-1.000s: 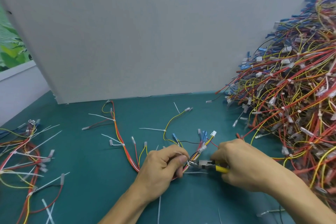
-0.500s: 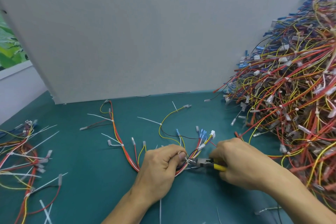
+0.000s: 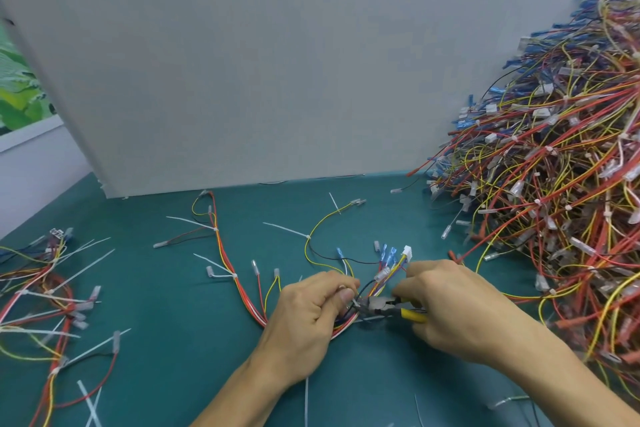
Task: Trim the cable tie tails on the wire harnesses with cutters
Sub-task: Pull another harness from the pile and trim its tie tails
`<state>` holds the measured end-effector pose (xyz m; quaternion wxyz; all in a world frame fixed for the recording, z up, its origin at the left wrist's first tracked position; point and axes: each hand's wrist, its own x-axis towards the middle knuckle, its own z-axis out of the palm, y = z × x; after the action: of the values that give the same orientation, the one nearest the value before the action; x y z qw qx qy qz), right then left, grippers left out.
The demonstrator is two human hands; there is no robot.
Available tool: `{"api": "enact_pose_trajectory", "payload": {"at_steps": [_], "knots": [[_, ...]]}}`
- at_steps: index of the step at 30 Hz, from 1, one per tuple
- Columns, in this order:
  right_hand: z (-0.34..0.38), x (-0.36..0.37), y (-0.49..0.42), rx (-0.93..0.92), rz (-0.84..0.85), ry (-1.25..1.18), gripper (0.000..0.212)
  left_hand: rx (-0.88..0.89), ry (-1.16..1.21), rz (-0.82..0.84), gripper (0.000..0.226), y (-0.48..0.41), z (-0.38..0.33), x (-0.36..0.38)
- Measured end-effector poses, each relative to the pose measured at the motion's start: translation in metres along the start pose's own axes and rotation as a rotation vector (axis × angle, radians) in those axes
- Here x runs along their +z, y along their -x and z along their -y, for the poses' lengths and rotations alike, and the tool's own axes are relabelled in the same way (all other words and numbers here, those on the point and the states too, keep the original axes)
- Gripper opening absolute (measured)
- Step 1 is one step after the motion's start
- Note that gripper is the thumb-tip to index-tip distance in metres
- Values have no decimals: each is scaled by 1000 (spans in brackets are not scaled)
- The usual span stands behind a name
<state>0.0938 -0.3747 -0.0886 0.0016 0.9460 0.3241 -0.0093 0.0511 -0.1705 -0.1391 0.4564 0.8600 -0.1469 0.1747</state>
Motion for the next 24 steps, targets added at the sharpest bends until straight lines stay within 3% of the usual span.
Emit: {"api": "enact_pose_trajectory", "payload": {"at_steps": [3,10,24], "knots": [[3,0,0,-10,-7,10,19,-33,51,48,15,1,0,2],[6,0,2,-14,12,-12,25,-11,75,154,16,0,0,3],[-9,-8,4,-51,38,-57,30,-217,176,48,20,-3,1,3]]}}
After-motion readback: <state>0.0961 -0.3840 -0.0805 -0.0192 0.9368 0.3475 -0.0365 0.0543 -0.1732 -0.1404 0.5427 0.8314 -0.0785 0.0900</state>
